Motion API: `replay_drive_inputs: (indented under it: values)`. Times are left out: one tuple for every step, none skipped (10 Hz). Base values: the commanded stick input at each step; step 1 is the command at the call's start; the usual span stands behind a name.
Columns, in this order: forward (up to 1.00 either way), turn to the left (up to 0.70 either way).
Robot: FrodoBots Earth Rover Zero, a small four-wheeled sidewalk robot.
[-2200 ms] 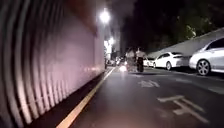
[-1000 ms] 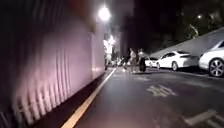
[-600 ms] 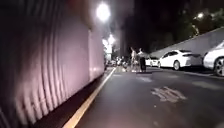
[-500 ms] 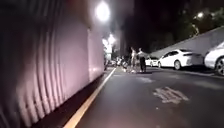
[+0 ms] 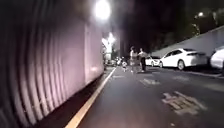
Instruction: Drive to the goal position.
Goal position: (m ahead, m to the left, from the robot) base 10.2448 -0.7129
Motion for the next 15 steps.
replay_drive_inputs:
  values:
    - [0.7, 0.0]
    - [0.7, 0.0]
    - [0.7, 0.0]
    - [0.7, 0.0]
    - [0.7, 0.0]
    - [0.7, 0.0]
    - [0.7, 0.0]
    - [0.7, 0.0]
    - [0.7, 0.0]
    - [0.7, 0.0]
    - [0.7, 0.0]
    - [0.7, 0.0]
    - [0.7, 0.0]
    - [0.7, 0.0]
    - [0.7, 0.0]
